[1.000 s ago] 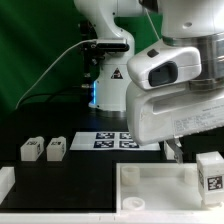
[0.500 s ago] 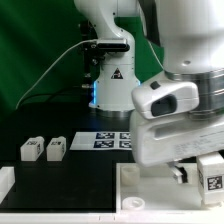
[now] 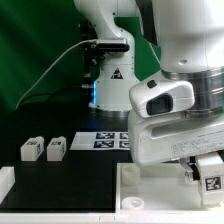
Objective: Assemble one leg
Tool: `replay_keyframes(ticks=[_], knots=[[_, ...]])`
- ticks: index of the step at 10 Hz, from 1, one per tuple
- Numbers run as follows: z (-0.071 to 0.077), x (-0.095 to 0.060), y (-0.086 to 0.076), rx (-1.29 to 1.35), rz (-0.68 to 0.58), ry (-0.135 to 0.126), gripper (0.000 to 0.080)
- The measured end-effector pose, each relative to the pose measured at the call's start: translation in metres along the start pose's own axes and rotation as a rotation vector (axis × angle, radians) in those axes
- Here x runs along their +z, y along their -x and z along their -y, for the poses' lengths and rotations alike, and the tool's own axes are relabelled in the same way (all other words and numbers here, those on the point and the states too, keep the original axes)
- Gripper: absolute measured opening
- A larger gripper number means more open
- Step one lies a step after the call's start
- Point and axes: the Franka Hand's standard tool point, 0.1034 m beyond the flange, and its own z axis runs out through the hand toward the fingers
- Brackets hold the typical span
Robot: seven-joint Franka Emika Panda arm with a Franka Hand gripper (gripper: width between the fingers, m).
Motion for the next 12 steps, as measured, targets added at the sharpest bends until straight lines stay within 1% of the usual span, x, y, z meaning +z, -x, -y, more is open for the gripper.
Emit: replay_keyframes(ticks=[2,4,5,6,7,8,10,12], knots=[[0.002,0.001,0.000,0.042,-0.020,-0.001,0.0281],[0.006,0.002,0.001,0.411,-0.082,-0.028,0.0282],[0.008,0.002,0.001,0.553,-0.106,-0.048,0.0282],[0.009,0.002,0.001,0.748,-0.123,-0.082,0.0284],[0.009,0.001,0.000,0.823,-0.113,-0.105,0.0284],[0.010,-0.001,0.000,0.901,-0.108,-0.118,0.0284],[0.013,0.001,0.000,1.066,-0.096,-0.135,0.0284],[0.018,0.004,0.000,1.310,-0.083,-0.151,0.0284]])
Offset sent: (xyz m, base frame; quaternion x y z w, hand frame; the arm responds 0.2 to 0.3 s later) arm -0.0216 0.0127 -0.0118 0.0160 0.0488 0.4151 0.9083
